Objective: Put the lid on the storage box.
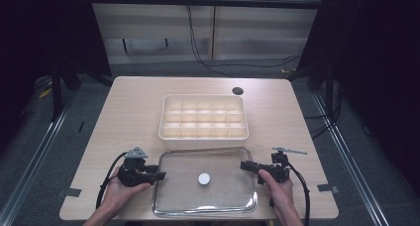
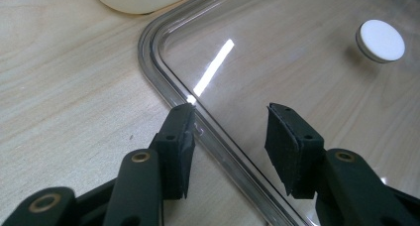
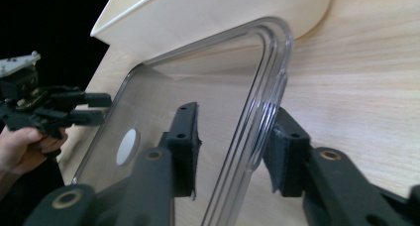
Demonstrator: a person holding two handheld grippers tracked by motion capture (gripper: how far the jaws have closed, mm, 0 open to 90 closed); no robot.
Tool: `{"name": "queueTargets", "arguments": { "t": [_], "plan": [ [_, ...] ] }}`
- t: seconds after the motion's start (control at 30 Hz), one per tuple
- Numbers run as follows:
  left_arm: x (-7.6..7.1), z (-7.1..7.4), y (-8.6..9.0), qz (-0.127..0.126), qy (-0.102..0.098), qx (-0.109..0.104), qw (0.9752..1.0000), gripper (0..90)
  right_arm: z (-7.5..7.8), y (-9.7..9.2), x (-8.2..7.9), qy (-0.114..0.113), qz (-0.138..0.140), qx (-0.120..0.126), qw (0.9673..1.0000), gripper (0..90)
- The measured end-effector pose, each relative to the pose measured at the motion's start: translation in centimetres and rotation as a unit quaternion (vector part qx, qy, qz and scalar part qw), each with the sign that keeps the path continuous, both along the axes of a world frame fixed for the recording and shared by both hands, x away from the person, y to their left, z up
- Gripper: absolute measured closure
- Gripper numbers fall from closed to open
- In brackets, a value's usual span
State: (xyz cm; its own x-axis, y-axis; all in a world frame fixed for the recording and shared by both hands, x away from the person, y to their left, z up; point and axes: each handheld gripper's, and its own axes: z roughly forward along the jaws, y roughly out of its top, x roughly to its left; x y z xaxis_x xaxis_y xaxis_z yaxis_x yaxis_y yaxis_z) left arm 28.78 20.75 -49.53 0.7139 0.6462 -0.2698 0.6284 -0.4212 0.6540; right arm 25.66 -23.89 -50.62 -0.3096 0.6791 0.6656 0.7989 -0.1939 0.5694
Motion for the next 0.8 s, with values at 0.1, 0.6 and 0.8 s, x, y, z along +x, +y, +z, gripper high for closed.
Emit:
{"name": "queueTargets", "arguments": {
  "t": [0.1,0.6,0.8],
  "plan": [
    [0.1,0.0,-0.1,0.012,-0.005,0.001,0.9999,54.5,0.2,-0.2,0.0,-0.005,-0.009,0.019,0.9998,68.1],
    [0.4,-0.1,0.3,0.018,0.011,-0.017,0.9996,36.6,1.2,-0.1,-0.3,-0.040,0.002,0.025,0.9989,71.7],
    [0.6,-0.2,0.3,0.023,0.017,-0.029,0.9992,31.2,1.6,-0.1,-0.5,-0.059,0.008,0.024,0.9979,72.1]
  ]
}}
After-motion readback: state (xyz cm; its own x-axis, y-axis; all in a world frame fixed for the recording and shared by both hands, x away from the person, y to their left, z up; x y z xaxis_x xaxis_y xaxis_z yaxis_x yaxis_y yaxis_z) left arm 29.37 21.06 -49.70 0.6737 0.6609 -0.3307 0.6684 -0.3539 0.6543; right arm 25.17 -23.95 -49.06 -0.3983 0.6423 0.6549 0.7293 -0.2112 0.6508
